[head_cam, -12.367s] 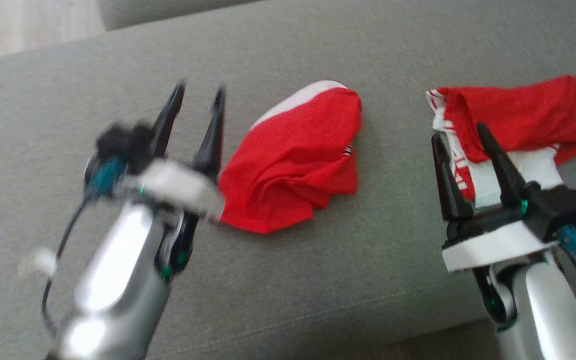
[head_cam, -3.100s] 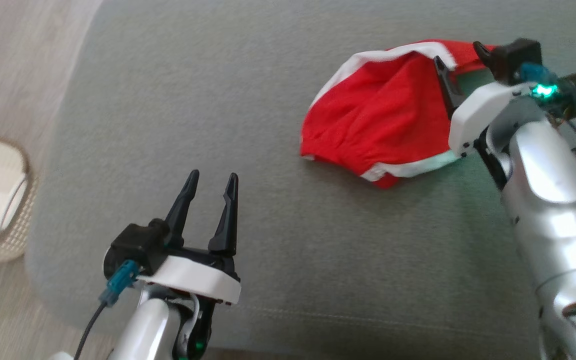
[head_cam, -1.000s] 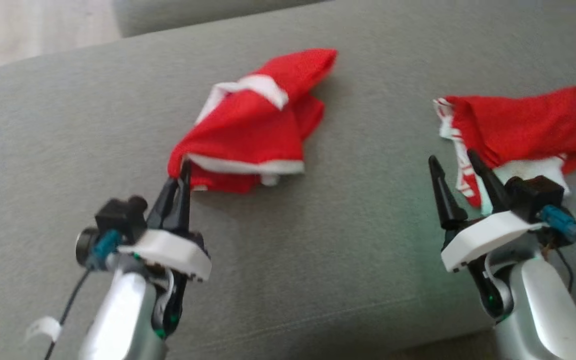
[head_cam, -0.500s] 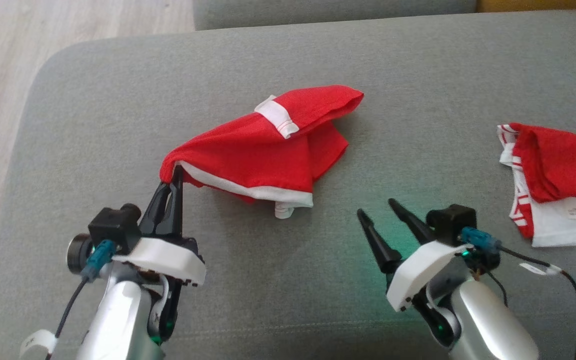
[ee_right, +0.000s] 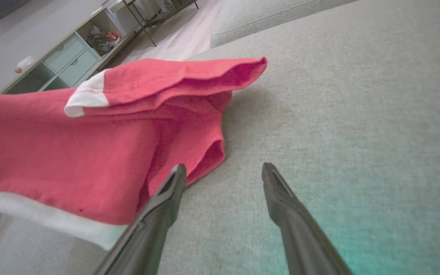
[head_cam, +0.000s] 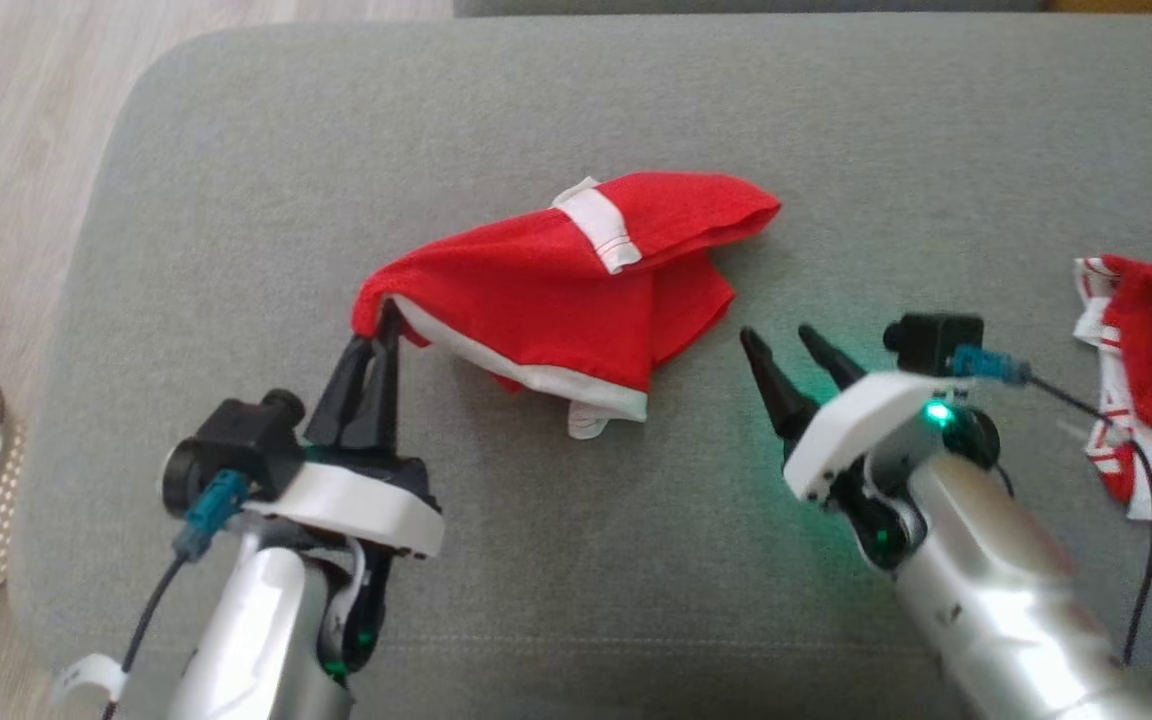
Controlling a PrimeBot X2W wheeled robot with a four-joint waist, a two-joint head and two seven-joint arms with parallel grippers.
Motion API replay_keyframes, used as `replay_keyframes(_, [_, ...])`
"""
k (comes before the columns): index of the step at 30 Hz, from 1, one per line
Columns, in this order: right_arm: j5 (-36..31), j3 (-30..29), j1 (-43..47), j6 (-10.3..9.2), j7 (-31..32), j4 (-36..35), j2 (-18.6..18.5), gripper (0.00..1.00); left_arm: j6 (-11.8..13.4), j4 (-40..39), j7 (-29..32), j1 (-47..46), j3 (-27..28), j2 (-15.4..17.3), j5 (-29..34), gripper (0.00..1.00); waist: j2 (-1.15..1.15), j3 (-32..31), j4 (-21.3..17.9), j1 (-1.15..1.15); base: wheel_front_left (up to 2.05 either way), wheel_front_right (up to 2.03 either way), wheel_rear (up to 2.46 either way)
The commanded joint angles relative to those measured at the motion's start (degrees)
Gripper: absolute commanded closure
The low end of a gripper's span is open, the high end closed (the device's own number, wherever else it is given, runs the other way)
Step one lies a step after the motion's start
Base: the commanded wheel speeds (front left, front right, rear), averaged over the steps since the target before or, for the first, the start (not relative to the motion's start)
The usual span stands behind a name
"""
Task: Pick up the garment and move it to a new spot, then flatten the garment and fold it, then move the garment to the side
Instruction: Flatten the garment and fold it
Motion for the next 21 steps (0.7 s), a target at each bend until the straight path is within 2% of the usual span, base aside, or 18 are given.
replay_keyframes(1, [0.5, 1.5, -2.5, -0.02, -0.9, -0.4, 0.7, 0.00, 0.1, -2.4, -0.4, -2.9, 1.2, 0.3, -0.4, 1.00, 0.00, 0.9, 1.0, 0.00, 0.00, 0.00, 0.00])
replay_keyframes(9, [1.5, 4.5, -12.2, -0.02, -3.4, 11.1, 0.7, 0.00, 0.4, -3.4, -0.4, -4.1, -3.7, 0.3, -2.0, 1.00, 0.00, 3.8, 4.8, 0.00, 0.00, 0.00, 0.00])
replay_keyframes(17, [2.2, 6.4, -17.4, -0.02, -3.4, 20.3, 0.7, 0.00, 1.3, -3.8, -0.4, -5.1, -6.6, 0.3, -3.9, 1.00, 0.00, 5.4, 7.5, 0.00, 0.00, 0.00, 0.00])
replay_keyframes(18, [2.3, 6.8, -17.7, -0.02, -2.9, 20.9, 0.7, 0.04, 1.4, -3.9, -0.4, -5.3, -6.8, 0.3, -4.1, 1.00, 0.00, 5.6, 7.8, 0.00, 0.00, 0.00, 0.00])
replay_keyframes(20, [2.5, 7.9, -18.0, -0.02, -1.9, 21.6, 0.7, 1.00, 1.7, -4.0, -0.4, -5.6, -7.1, 0.3, -4.4, 1.00, 0.00, 5.8, 8.1, 0.00, 0.00, 0.00, 0.00])
replay_keyframes(21, [2.4, 8.5, -18.2, -0.02, -1.7, 21.8, 0.7, 1.00, 1.8, -4.0, -0.4, -5.7, -7.1, 0.3, -4.5, 1.00, 0.00, 5.8, 8.2, 0.00, 0.00, 0.00, 0.00])
